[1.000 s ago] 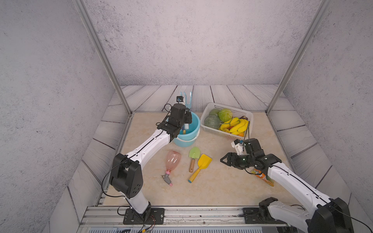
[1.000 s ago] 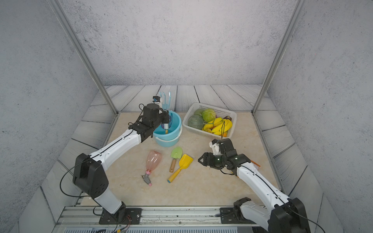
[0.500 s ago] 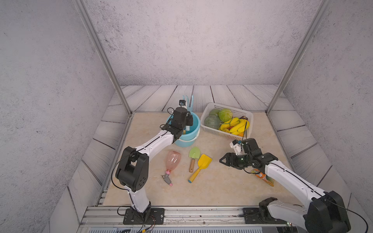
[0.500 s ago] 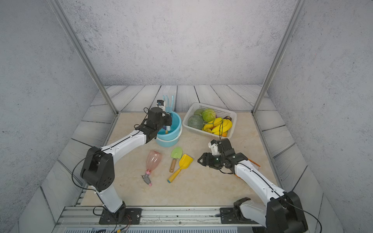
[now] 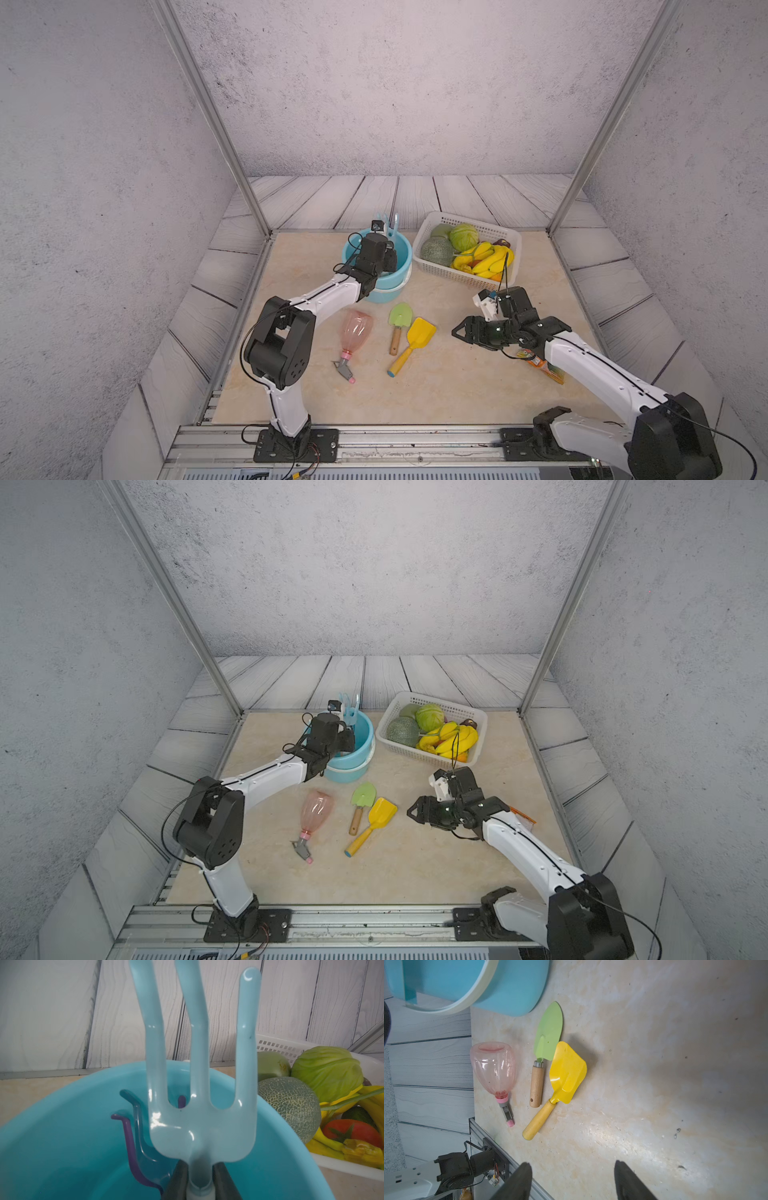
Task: Organize the gardening tools
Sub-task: Place the gardening tool in the container.
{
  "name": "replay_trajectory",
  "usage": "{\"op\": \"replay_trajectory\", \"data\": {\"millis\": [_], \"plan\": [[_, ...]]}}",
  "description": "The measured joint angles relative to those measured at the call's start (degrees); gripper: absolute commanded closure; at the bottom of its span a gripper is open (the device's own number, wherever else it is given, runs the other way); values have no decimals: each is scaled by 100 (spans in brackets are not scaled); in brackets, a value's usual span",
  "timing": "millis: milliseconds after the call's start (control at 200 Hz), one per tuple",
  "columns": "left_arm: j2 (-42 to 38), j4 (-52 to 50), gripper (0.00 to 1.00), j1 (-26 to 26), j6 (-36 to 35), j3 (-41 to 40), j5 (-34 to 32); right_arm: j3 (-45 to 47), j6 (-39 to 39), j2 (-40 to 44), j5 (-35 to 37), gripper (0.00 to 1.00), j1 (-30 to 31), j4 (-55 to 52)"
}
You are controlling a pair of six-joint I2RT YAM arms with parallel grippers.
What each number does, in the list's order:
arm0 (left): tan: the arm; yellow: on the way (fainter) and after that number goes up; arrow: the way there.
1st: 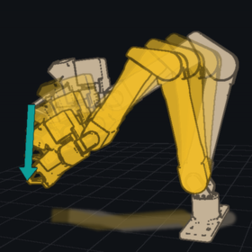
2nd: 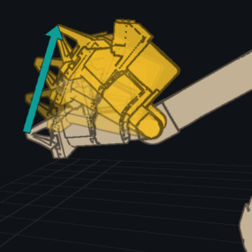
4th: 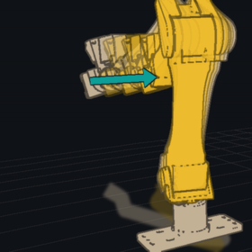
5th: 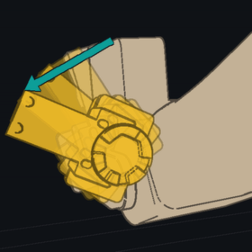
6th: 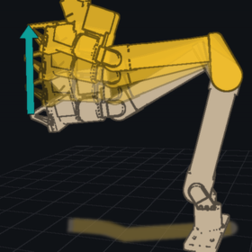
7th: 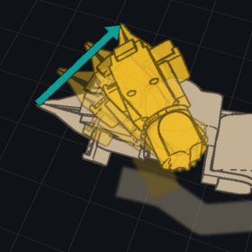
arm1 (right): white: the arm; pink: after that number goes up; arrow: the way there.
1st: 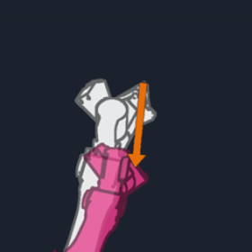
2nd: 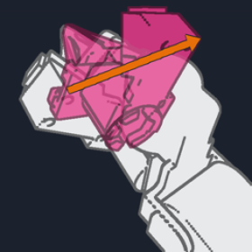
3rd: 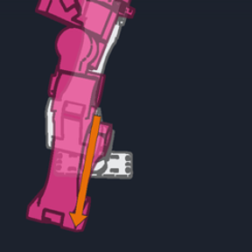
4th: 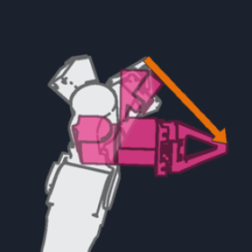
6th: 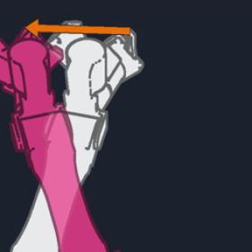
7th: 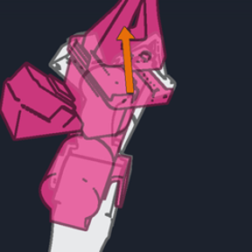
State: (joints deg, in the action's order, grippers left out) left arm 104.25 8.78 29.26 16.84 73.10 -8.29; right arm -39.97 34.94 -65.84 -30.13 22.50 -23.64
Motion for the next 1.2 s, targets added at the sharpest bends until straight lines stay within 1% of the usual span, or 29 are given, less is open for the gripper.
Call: {"op": "replay_trajectory", "data": {"millis": [165,245,345,405,470,626,906,1081,1201], "plan": [[7,9,88,0,11,-39,26,31,20,0,0,32,0,24],[7,9,73,0,11,-39,44,39,28,0,0,32,0,28],[4,7,67,0,20,-39,61,46,42,0,2,32,0,28],[-2,4,59,0,24,-42,59,46,44,0,0,32,0,28],[-37,-42,55,0,17,-42,57,46,50,2,0,32,0,28],[-365,-293,44,0,-35,-63,61,46,63,7,2,32,0,26],[-1593,-1038,38,0,22,-63,138,46,96,55,4,32,0,-39],[-2422,-1650,38,2,269,-247,431,44,127,229,9,32,0,-129],[-2798,-2149,37,61,417,-409,673,44,162,308,11,32,0,-166]]}}
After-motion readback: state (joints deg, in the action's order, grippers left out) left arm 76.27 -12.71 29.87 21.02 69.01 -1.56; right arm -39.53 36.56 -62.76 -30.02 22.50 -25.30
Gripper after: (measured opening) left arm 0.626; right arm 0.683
